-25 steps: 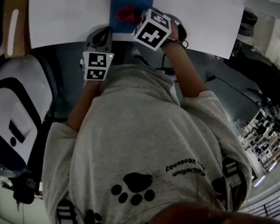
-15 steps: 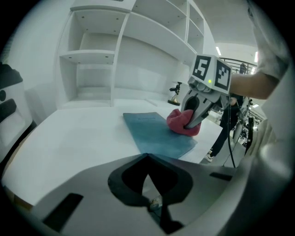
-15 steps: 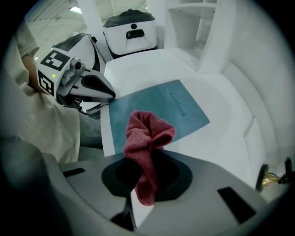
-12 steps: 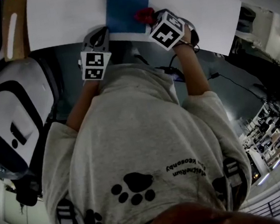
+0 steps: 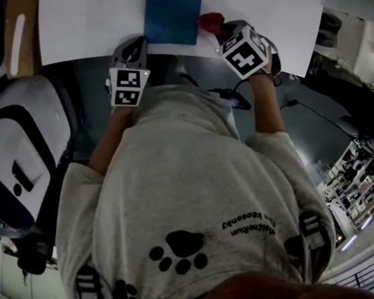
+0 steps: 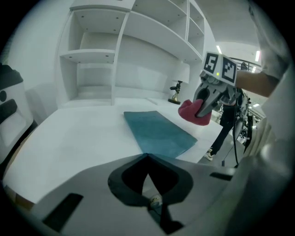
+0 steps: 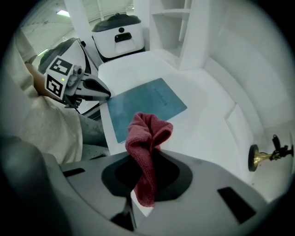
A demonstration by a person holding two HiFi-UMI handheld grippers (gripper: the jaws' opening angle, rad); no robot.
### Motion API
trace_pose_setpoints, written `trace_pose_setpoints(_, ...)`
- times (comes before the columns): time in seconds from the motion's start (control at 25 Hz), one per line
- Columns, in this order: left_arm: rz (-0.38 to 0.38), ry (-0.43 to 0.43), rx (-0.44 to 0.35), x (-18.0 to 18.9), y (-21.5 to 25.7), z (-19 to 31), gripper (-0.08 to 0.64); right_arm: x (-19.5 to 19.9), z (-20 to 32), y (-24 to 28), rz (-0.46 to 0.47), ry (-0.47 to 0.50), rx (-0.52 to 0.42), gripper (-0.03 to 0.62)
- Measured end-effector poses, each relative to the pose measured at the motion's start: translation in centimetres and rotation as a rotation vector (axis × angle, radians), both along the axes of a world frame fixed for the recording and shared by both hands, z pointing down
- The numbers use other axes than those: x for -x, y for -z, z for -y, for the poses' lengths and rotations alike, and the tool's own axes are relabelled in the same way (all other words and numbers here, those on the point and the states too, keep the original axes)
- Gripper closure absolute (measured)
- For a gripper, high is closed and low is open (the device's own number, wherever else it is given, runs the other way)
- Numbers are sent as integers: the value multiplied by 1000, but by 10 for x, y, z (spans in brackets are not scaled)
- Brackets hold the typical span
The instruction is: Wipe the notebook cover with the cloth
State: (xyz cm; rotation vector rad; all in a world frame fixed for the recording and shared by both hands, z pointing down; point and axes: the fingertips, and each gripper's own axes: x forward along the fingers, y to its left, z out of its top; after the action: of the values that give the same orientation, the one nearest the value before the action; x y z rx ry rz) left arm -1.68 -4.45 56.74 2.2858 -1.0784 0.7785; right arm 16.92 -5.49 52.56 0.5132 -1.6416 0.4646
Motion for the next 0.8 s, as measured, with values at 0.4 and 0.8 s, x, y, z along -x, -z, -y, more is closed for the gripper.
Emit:
trace_pose_setpoints(0.4, 18, -8, 24, 3, -4, -6, 548, 109, 3, 29, 187, 199, -52, 532)
trace_pose_setpoints(0.8, 29, -5, 42, 7, -5, -6, 548, 187, -9, -6, 233, 320, 32, 532)
